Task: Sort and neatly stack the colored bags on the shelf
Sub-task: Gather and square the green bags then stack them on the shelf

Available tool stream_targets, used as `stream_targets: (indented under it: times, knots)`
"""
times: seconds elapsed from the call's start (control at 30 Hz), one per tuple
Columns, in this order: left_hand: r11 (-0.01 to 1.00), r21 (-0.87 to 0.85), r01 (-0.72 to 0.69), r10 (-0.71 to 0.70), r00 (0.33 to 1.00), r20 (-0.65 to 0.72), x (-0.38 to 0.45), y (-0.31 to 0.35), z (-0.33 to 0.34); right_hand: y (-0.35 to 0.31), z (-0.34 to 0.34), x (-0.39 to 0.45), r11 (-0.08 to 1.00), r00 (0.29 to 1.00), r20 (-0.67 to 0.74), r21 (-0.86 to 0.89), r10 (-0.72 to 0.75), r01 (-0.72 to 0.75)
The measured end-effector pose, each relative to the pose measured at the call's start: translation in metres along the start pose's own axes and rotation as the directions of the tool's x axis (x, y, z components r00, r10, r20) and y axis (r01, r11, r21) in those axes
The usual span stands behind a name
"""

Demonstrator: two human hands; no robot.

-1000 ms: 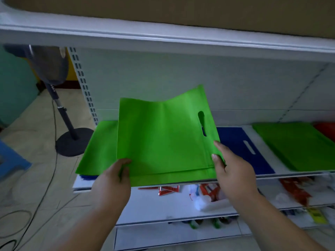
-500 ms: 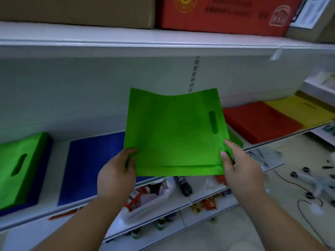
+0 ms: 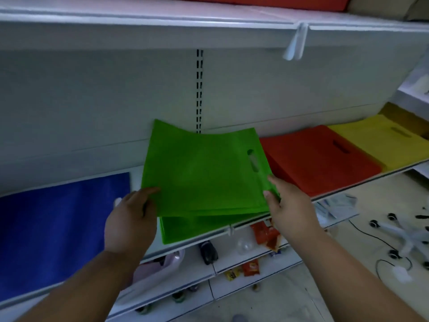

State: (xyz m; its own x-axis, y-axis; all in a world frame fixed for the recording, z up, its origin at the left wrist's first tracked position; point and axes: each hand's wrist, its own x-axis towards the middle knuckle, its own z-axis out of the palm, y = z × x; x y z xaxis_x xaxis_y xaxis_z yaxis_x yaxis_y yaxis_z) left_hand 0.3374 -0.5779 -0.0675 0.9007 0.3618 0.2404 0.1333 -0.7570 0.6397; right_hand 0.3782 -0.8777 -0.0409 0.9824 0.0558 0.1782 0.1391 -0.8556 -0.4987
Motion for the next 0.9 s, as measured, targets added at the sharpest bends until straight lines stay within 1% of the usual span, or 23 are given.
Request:
stream_targets:
  times: [0.07,0.17,0.33,0.47,0.6,0.7,0.83,0.9]
  knots:
    - [0.996,0.087,0.018,-0.015,0.999,-0.029,-0.011,0.008,0.014,0.017,0.0,0.02,0.998,0.994,0.088,-0.024,-0.064,0.066]
    - [0.975,0.211,0.065,-0.056,0.997,-0.045,-0.03,0.019,0.035,0.04,-0.002,0.042,0.993,0.972,0.212,-0.036,-0.103,0.113]
    - [0.908,0.404,0.108,-0.102,0.994,-0.037,-0.047,0.037,0.055,0.066,0.002,0.059,0.97,0.933,0.325,-0.13,-0.152,0.204]
    - [0.847,0.512,0.144,-0.148,0.988,-0.033,-0.05,0.038,0.06,0.074,0.009,0.065,0.949,0.919,0.346,-0.174,-0.189,0.261]
    - [0.796,0.59,0.136,-0.203,0.978,0.048,-0.046,0.04,0.064,0.075,0.012,0.067,0.921,0.908,0.367,-0.245,-0.202,0.304]
    - [0.75,0.647,0.137,-0.204,0.979,0.029,-0.045,0.04,0.063,0.066,0.006,0.07,0.883,0.9,0.364,-0.304,-0.24,0.359]
    - [0.784,0.598,0.165,-0.17,0.984,-0.049,-0.049,0.037,0.051,0.038,-0.003,0.068,0.864,0.881,0.319,-0.253,-0.349,0.435]
    - [0.811,0.562,0.16,-0.147,0.987,-0.069,-0.055,0.033,0.04,0.014,-0.003,0.061,0.844,0.858,0.305,-0.225,-0.413,0.486]
